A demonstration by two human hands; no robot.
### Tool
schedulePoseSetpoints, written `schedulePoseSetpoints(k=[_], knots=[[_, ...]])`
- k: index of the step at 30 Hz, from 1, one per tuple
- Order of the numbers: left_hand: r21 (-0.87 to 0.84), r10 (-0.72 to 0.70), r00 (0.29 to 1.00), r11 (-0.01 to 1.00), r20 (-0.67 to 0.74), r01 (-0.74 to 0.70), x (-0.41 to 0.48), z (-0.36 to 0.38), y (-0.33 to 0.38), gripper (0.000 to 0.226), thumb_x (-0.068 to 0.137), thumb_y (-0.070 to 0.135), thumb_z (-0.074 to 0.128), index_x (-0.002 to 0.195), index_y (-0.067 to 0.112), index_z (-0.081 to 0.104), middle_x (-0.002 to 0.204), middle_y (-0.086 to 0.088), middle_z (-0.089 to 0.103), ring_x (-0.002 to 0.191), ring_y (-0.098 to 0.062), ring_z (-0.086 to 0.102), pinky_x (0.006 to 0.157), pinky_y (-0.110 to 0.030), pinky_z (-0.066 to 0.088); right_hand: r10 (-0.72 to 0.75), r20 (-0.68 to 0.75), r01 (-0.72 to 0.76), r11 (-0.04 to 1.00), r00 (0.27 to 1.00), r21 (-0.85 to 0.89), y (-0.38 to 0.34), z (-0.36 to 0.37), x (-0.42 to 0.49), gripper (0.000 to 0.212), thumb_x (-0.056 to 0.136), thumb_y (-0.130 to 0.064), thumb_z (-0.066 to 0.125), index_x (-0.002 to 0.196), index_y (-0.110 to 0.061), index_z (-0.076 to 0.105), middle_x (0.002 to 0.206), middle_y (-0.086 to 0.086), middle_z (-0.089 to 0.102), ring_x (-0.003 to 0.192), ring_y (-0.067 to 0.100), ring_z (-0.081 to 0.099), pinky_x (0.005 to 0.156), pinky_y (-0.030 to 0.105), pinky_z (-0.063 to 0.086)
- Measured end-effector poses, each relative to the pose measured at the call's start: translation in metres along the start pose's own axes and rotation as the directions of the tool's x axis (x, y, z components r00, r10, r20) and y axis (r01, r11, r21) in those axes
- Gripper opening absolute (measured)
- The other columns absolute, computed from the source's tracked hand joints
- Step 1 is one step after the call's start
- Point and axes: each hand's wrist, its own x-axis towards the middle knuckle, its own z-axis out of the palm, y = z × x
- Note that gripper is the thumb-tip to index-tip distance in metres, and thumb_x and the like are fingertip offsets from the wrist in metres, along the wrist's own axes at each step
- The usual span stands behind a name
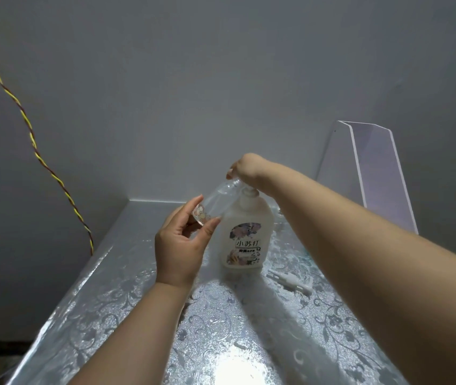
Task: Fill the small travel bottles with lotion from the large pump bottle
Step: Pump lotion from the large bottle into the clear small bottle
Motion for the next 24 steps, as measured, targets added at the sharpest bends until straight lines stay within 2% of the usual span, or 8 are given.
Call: schedulePoseSetpoints(k=[1, 6, 9, 11, 13, 14, 19, 24], knots=[[0.006, 0.001, 1.0, 1.0, 0.001, -0.001, 0.0, 0.0, -0.001, 0.046, 0.072, 0.038, 0.074, 0.116, 0.033, 0.062, 0.091, 0.013, 0.061, 0.076, 0.008, 0.056, 0.075, -0.009, 0.046, 0.031, -0.014, -0.03, 0.998, 0.999, 0.062, 0.0, 0.001, -0.001, 0.041, 0.096, -0.008, 0.046, 0.136, 0.0, 0.048, 0.14, 0.017, 0.05, 0.128, 0.032, 0.05, 0.102, 0.036, 0.042], [0.014, 0.0, 1.0, 1.0, 0.007, 0.0, -0.002, 0.001, 0.002, 0.047, 0.072, 0.036, 0.074, 0.117, 0.031, 0.061, 0.086, 0.016, 0.056, 0.072, 0.01, 0.053, 0.072, -0.006, 0.043, -0.001, -0.047, 0.004, 0.998, 0.999, 0.06, 0.006, -0.002, 0.003, 0.037, 0.098, -0.012, 0.043, 0.132, 0.001, 0.052, 0.134, 0.021, 0.054, 0.122, 0.034, 0.054, 0.086, 0.035, 0.048], [0.003, -0.005, 1.0, 1.0, 0.003, 0.005, -0.001, 0.001, 0.003, 0.048, 0.072, 0.037, 0.073, 0.118, 0.031, 0.061, 0.086, 0.017, 0.056, 0.072, 0.009, 0.053, 0.072, -0.006, 0.043, -0.046, -0.029, 0.048, 0.997, 0.999, 0.052, 0.008, -0.007, 0.003, 0.039, 0.099, -0.021, 0.043, 0.127, 0.003, 0.056, 0.132, 0.021, 0.056, 0.098, 0.027, 0.057, 0.077, 0.028, 0.039], [0.004, -0.004, 1.0, 1.0, 0.0, 0.004, -0.001, 0.0, 0.003, 0.047, 0.072, 0.039, 0.073, 0.118, 0.031, 0.061, 0.087, 0.017, 0.057, 0.073, 0.009, 0.053, 0.072, -0.005, 0.043, -0.076, -0.034, 0.078, 0.995, 0.997, 0.056, 0.008, -0.012, 0.002, 0.043, 0.101, -0.026, 0.041, 0.124, 0.005, 0.058, 0.131, 0.023, 0.056, 0.099, 0.028, 0.056, 0.084, 0.033, 0.042], [0.006, -0.003, 1.0, 1.0, 0.001, 0.003, -0.002, 0.0, 0.004, 0.047, 0.072, 0.039, 0.073, 0.118, 0.033, 0.06, 0.088, 0.015, 0.059, 0.074, 0.007, 0.054, 0.072, -0.006, 0.043, -0.082, -0.024, 0.083, 0.995, 0.996, 0.049, 0.008, -0.014, 0.001, 0.044, 0.102, -0.027, 0.039, 0.123, 0.006, 0.058, 0.131, 0.023, 0.056, 0.118, 0.035, 0.054, 0.1, 0.039, 0.042], [0.008, -0.002, 1.0, 1.0, 0.001, 0.002, -0.002, 0.0, 0.004, 0.047, 0.072, 0.038, 0.073, 0.117, 0.034, 0.06, 0.089, 0.015, 0.06, 0.074, 0.007, 0.054, 0.072, -0.006, 0.044, -0.085, -0.014, 0.085, 0.996, 0.996, 0.036, 0.007, -0.014, 0.001, 0.044, 0.102, -0.027, 0.038, 0.123, 0.006, 0.059, 0.131, 0.023, 0.056, 0.123, 0.035, 0.052, 0.104, 0.039, 0.04], [0.016, -0.011, 1.0, 1.0, -0.006, 0.011, -0.001, 0.0, 0.001, 0.046, 0.072, 0.039, 0.073, 0.116, 0.038, 0.059, 0.091, 0.016, 0.06, 0.075, 0.007, 0.054, 0.073, -0.007, 0.044, -0.07, -0.007, 0.071, 0.997, 0.997, 0.026, 0.006, -0.008, 0.0, 0.042, 0.103, -0.029, 0.037, 0.125, 0.0, 0.059, 0.133, 0.02, 0.055, 0.122, 0.034, 0.053, 0.095, 0.033, 0.042], [0.018, -0.017, 1.0, 1.0, 0.006, 0.017, -0.002, 0.0, -0.001, 0.047, 0.072, 0.038, 0.074, 0.118, 0.032, 0.061, 0.09, 0.014, 0.059, 0.074, 0.008, 0.054, 0.074, -0.007, 0.044, -0.066, 0.004, 0.065, 0.995, 0.998, 0.073, 0.008, -0.003, 0.001, 0.04, 0.105, -0.02, 0.031, 0.139, -0.006, 0.048, 0.146, 0.011, 0.044, 0.132, 0.032, 0.044, 0.106, 0.038, 0.038]])
